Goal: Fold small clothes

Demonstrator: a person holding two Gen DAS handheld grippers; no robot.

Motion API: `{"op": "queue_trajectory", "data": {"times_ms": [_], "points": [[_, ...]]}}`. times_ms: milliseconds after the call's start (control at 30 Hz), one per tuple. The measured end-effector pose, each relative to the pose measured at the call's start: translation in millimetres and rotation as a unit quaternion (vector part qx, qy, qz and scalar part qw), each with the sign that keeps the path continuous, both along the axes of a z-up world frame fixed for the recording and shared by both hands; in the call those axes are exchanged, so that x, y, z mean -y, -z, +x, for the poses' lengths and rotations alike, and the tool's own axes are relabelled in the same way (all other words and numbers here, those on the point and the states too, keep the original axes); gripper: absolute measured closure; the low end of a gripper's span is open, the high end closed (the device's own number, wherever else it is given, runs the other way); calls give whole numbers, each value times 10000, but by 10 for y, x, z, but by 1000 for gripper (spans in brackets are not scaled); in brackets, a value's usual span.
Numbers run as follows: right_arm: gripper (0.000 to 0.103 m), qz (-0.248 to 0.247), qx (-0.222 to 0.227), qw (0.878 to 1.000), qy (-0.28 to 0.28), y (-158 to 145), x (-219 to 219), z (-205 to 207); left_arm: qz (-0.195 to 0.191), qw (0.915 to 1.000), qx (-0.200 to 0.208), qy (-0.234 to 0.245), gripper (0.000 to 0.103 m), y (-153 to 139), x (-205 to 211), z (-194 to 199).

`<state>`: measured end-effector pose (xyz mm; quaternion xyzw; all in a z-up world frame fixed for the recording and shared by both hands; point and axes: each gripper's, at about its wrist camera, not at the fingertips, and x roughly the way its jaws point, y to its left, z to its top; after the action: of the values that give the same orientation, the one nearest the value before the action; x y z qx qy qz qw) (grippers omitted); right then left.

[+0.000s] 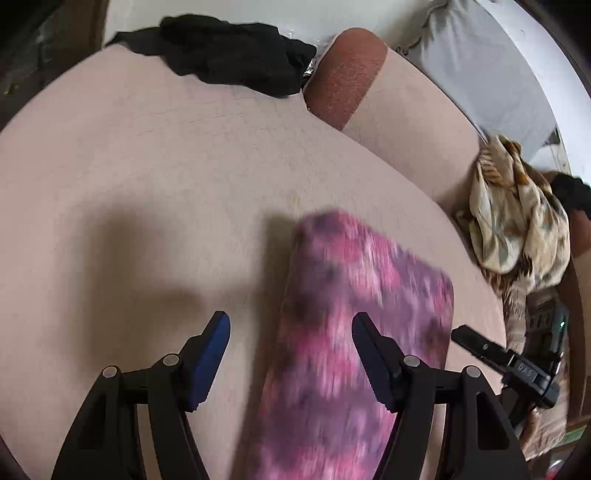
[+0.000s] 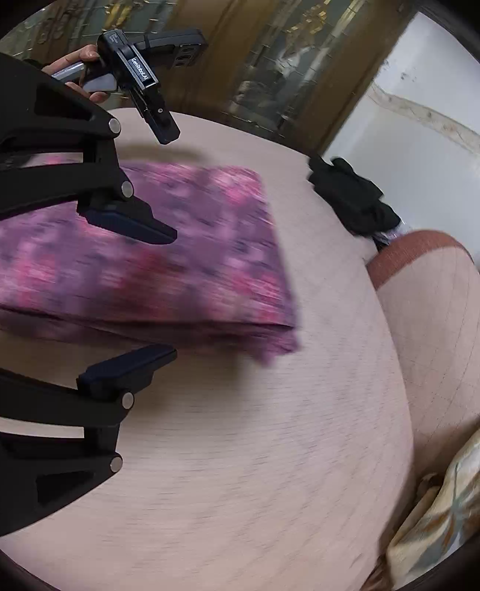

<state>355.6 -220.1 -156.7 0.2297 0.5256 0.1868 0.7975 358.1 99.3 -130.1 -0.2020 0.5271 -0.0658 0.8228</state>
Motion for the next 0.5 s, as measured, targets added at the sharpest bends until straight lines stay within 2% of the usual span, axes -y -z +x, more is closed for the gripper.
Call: {"op": "queue_trajectory", "data": {"times_ms": [133, 200, 233, 267, 300, 333, 400, 433, 467, 500], "points": [[49, 167, 14, 9999, -4, 193, 26, 332, -424, 9990, -122, -16, 31, 254, -16, 350], [82, 170, -27, 9999, -15, 296, 37, 374, -844, 9961, -243, -93, 34, 400, -67, 362], [82, 266, -41, 9996, -7, 335, 42, 392, -990, 9947, -258, -87, 43, 434, -80, 362], [85, 267, -11, 9996, -28, 337, 39, 393, -1167, 9929, -246, -44, 63, 450, -102, 370], [87, 217, 42, 9997, -50, 314, 28, 396, -1309, 9911, -230, -17, 74, 432, -108, 371], [88, 256, 122, 9996, -34, 251, 27, 380, -1377, 9903, -149, -67, 79, 361, -121, 346], [89, 124, 385, 9992, -11, 99, 14, 324, -990, 9949, 148, 100, 81, 254, -46, 323], [89, 42, 556, 9984, 20, 49, 1, 311, -750, 9971, 129, 97, 81, 293, -7, 330], [89, -94, 559, 9984, 63, 97, -21, 333, -728, 9973, 51, -4, 77, 374, -12, 330], [88, -227, 336, 9991, 78, 236, -48, 385, -734, 9973, 39, -76, 73, 419, -19, 332]]}}
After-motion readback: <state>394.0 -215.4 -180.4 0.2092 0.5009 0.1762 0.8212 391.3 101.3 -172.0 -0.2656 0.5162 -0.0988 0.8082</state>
